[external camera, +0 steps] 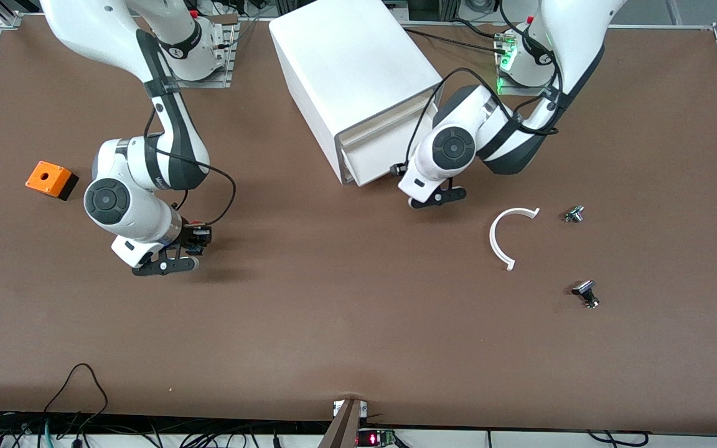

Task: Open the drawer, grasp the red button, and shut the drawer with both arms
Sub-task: 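Push the drawer shut with the left gripper while the right gripper withdraws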

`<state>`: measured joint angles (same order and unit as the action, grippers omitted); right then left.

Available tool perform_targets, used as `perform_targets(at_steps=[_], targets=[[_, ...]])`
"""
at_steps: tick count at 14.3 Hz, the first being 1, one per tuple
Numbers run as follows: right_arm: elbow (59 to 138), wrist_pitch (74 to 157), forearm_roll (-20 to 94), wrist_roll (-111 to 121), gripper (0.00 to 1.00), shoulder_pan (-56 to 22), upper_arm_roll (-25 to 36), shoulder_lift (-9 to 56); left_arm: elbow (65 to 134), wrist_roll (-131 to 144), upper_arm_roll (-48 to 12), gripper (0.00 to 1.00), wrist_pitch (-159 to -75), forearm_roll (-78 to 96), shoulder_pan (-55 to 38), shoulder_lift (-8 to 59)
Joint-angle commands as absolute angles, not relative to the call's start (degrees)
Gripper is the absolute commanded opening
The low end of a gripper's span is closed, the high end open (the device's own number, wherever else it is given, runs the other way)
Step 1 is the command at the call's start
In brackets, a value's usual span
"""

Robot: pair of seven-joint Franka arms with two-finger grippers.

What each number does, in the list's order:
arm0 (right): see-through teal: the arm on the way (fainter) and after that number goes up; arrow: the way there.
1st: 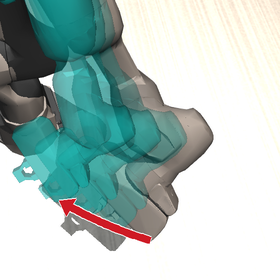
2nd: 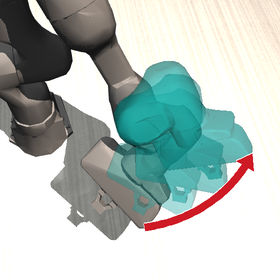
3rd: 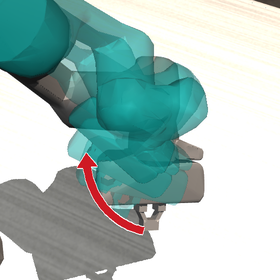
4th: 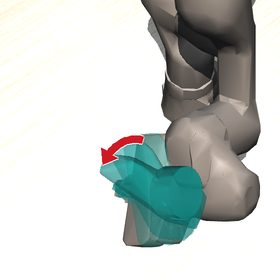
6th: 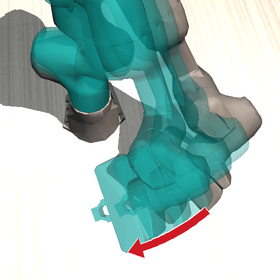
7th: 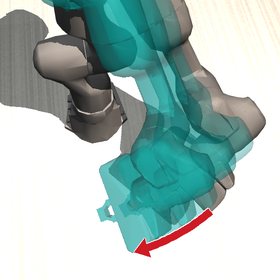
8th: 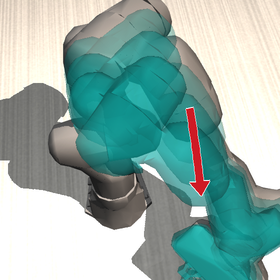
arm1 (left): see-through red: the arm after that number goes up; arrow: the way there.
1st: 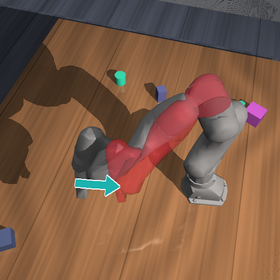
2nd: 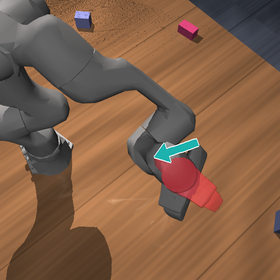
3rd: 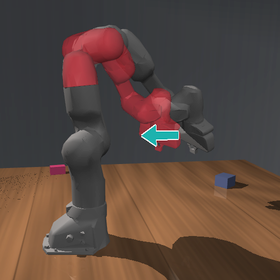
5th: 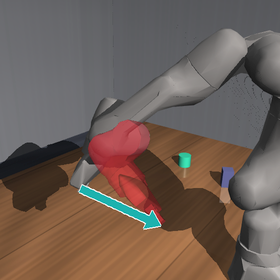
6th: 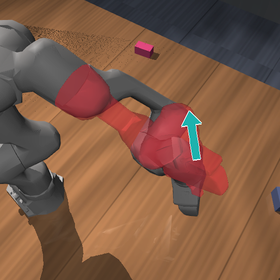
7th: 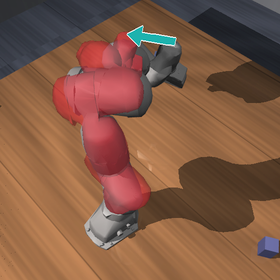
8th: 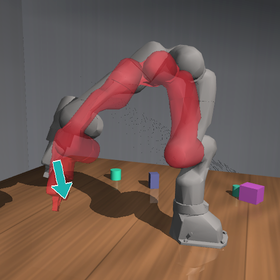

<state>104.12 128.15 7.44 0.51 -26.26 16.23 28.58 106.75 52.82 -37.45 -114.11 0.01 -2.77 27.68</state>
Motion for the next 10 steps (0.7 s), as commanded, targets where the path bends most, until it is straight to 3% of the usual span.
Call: perform_targets(at_steps=[1,6,7,8,9,10], targets=[[110.64,136.38,7.65,3.25,0.0,-24.44,15.73,28.38,109.25,54.93,-40.78,0.96,-114.35,1.75,-1.05,26.54],[113.03,142.21,8.69,3.08,0.03,-24.35,15.73,31.02,109.42,54.58,-40.96,0.98,-112.15,8.17,-1.32,26.98],[113.03,142.21,9.4,3.08,0.29,-24.35,15.73,31.03,109.42,54.49,-41.04,0.98,-111.63,9.3,-1.41,26.98],[112.85,142.21,9.93,3.08,0.69,-24.26,15.73,30.94,109.34,54.49,-40.96,0.98,-111.19,10.97,-1.49,26.98],[112.68,142.12,11.67,3.08,1.0,-24.34,15.73,30.68,109.34,54.49,-41.04,0.98,-110.92,11.86,-1.49,26.98],[112.15,141.86,12.65,3.16,1.0,-24.35,15.73,30.24,109.34,54.49,-41.04,0.98,-110.4,12.56,-1.58,26.98]])
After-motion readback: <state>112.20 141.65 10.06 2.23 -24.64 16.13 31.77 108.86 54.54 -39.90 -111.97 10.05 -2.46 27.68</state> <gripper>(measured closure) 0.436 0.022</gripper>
